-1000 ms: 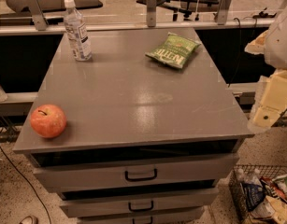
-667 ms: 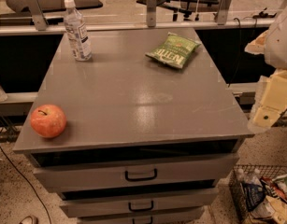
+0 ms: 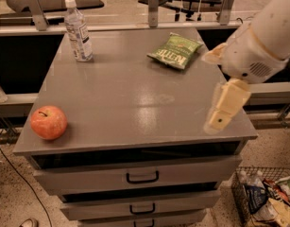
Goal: Move apple near green jalapeno chip bag
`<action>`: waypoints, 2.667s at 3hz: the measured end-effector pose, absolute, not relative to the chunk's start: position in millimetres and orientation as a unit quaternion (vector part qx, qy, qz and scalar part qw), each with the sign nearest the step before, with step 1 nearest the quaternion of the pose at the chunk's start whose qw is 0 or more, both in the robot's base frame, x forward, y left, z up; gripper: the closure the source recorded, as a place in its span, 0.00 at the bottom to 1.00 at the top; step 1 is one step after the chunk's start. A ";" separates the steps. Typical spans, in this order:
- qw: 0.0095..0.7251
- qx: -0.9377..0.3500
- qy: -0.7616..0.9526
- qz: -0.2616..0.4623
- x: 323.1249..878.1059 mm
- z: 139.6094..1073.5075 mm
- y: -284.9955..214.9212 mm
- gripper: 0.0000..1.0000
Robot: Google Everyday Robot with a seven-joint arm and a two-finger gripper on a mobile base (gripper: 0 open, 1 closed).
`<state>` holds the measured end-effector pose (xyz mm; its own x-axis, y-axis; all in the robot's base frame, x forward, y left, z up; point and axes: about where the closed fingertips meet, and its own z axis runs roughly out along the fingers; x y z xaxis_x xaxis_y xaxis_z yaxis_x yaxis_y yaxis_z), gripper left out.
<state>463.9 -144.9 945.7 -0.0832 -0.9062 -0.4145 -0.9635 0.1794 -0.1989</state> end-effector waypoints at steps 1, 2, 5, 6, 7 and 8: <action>0.285 -0.661 0.680 0.138 492.3 928.5 -59.6 0.00; 0.341 -0.664 0.630 0.214 513.3 925.6 29.7 0.00; 0.370 -0.661 0.603 0.252 514.8 915.3 70.6 0.00; 0.397 -0.650 0.555 0.334 519.2 888.4 151.6 0.00; 0.401 -0.642 0.534 0.376 517.7 875.7 190.4 0.00; 0.396 -0.635 0.526 0.404 506.4 867.9 207.6 0.00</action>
Offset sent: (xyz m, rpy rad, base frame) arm 0.0699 0.2554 -0.0222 0.5631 -0.0196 0.3202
